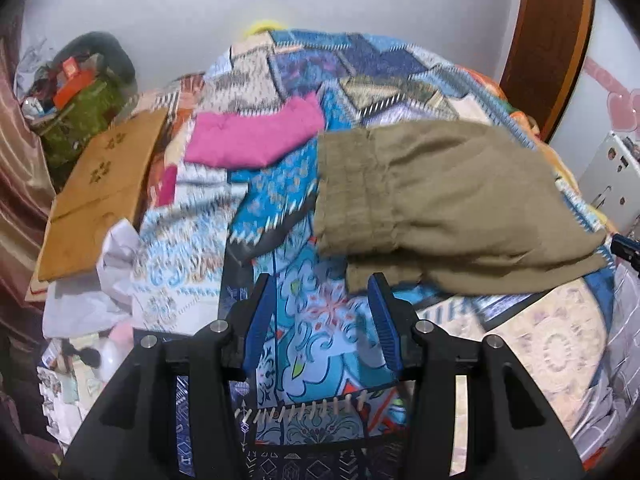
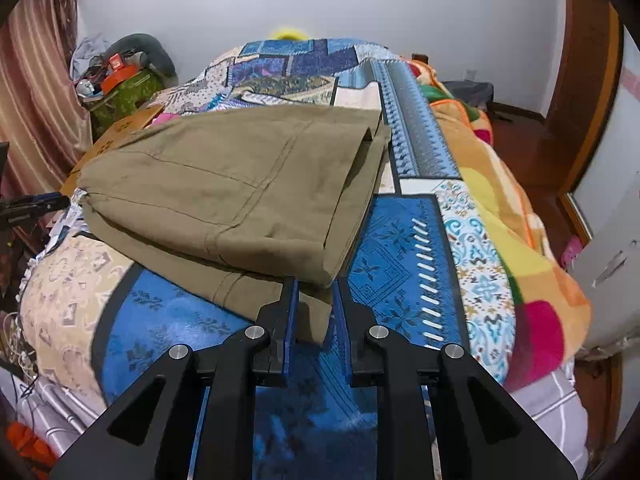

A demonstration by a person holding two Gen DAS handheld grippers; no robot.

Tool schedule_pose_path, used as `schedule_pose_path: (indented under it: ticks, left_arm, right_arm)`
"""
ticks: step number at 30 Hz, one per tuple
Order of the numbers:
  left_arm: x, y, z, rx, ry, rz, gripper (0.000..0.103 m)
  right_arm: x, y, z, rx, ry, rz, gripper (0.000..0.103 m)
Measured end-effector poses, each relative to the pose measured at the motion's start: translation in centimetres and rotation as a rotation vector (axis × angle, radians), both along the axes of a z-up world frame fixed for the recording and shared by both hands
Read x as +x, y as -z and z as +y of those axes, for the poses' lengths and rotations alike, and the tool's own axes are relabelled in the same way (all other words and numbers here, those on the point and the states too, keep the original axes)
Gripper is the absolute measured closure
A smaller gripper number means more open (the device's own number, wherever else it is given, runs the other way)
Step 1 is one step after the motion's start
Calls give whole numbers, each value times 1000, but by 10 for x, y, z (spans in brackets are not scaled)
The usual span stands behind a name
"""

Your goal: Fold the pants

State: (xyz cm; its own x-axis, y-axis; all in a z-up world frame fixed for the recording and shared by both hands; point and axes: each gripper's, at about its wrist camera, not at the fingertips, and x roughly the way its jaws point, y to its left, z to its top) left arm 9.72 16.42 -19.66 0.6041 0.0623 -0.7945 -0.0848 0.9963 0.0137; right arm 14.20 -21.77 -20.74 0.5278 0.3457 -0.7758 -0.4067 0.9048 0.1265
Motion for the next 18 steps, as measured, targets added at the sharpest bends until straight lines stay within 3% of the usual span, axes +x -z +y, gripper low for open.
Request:
schedule_pose_path:
  ticks: [1,3,4,10,18]
  left_arm:
    - [1,-7,-3,1,10,-14,54]
    - [4,-20,-12,3,36,-38,54]
    - [6,-24,-17,4,49,-46,54]
    - [25,-31,-56,-9,163,-42,54]
    - [40,-10,-95,-13,276,26,54]
  right_arm:
    - [-2,-6,1,4,-4,-15,80]
    - [-7,-17,6,14,-22,-55,62]
    - [-8,-26,12,25,-45,-86,60]
    - [-1,-41,69,47,-226,-113,59]
    - [2,-11,134,-31,-462,-48,59]
